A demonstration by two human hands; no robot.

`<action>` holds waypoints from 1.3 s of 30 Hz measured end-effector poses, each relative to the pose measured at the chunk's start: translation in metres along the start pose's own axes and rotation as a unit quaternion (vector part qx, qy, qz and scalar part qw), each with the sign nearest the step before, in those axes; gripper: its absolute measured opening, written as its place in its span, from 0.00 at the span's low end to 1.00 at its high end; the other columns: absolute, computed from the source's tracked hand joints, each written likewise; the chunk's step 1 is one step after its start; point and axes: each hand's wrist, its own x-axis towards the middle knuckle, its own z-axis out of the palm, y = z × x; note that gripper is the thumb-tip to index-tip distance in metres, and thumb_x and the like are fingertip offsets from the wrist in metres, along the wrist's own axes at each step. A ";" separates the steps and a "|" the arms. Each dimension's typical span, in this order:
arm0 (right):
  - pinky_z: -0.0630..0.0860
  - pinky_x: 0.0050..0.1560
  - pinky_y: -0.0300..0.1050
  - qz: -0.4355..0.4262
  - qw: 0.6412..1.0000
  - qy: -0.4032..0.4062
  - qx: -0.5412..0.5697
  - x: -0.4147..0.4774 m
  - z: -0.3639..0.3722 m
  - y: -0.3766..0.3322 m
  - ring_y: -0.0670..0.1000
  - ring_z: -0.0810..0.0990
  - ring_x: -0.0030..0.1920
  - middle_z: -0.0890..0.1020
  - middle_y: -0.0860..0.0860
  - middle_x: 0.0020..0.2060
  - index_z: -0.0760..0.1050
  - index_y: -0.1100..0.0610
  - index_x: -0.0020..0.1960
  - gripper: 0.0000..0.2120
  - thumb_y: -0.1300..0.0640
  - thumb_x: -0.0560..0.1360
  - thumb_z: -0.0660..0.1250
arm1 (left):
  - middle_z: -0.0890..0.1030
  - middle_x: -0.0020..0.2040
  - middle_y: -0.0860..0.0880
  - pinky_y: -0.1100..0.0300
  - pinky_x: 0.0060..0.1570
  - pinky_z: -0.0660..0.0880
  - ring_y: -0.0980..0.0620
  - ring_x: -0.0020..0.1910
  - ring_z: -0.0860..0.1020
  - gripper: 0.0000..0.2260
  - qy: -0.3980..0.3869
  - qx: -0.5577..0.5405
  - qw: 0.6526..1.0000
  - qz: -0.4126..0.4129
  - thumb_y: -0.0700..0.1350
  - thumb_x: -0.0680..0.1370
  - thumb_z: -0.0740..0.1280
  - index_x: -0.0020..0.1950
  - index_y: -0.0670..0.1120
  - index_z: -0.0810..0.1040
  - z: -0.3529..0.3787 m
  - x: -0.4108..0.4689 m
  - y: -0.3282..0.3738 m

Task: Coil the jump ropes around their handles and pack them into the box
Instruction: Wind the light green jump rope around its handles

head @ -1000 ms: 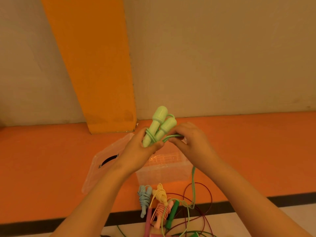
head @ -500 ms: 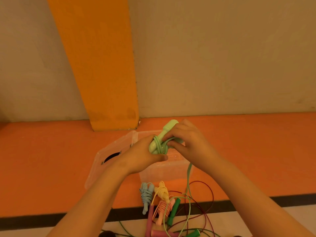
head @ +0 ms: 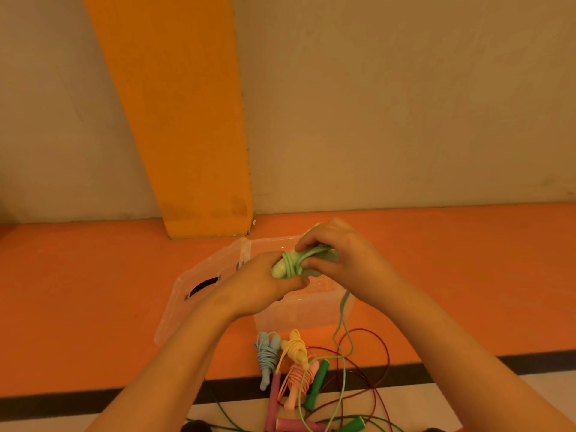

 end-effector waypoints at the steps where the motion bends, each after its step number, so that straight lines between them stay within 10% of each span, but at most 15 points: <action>1: 0.67 0.48 0.31 0.013 1.000 -0.001 0.004 0.001 -0.002 -0.001 0.41 0.70 0.48 0.78 0.42 0.43 0.80 0.55 0.49 0.08 0.60 0.70 0.73 | 0.76 0.35 0.50 0.68 0.27 0.66 0.58 0.29 0.71 0.07 0.011 -0.004 1.000 -0.001 0.45 0.76 0.70 0.50 0.44 0.77 0.000 0.001 0.001; 8: 0.67 0.45 0.28 0.033 0.999 0.004 -0.002 0.001 -0.014 0.005 0.35 0.72 0.43 0.73 0.43 0.43 0.79 0.55 0.49 0.09 0.65 0.71 0.71 | 0.76 0.35 0.52 0.58 0.36 0.69 0.55 0.32 0.73 0.07 0.031 0.048 0.998 -0.024 0.48 0.75 0.71 0.50 0.47 0.78 -0.002 0.001 -0.003; 14: 0.68 0.39 0.34 0.072 0.997 0.042 0.006 0.001 -0.019 0.003 0.42 0.71 0.35 0.71 0.43 0.39 0.80 0.51 0.45 0.10 0.61 0.68 0.76 | 0.74 0.30 0.55 0.70 0.26 0.65 0.63 0.25 0.70 0.06 -0.108 0.032 0.993 -0.024 0.44 0.75 0.71 0.48 0.45 0.76 0.005 -0.005 0.005; 26: 0.68 0.58 0.42 0.039 0.993 0.081 0.072 -0.005 -0.021 0.000 0.47 0.75 0.54 0.79 0.44 0.47 0.79 0.50 0.46 0.10 0.46 0.70 0.67 | 0.67 0.28 0.51 0.66 0.22 0.55 0.56 0.23 0.60 0.05 -0.165 -0.080 0.982 -0.052 0.47 0.78 0.67 0.48 0.47 0.74 -0.004 -0.010 0.011; 33: 0.68 0.56 0.31 0.088 0.983 0.035 0.159 -0.010 -0.024 0.000 0.40 0.75 0.55 0.79 0.45 0.53 0.76 0.52 0.57 0.10 0.57 0.75 0.65 | 0.64 0.28 0.51 0.64 0.23 0.53 0.56 0.23 0.57 0.06 -0.156 -0.115 0.979 -0.065 0.49 0.79 0.65 0.44 0.49 0.72 -0.009 -0.010 0.011; 39: 0.71 0.52 0.40 0.125 0.965 0.090 0.213 -0.011 -0.020 0.000 0.50 0.77 0.51 0.78 0.53 0.46 0.67 0.51 0.45 0.08 0.58 0.71 0.66 | 0.66 0.27 0.52 0.65 0.23 0.53 0.56 0.23 0.58 0.04 -0.172 -0.081 0.979 -0.074 0.48 0.78 0.66 0.46 0.49 0.73 -0.012 -0.011 0.009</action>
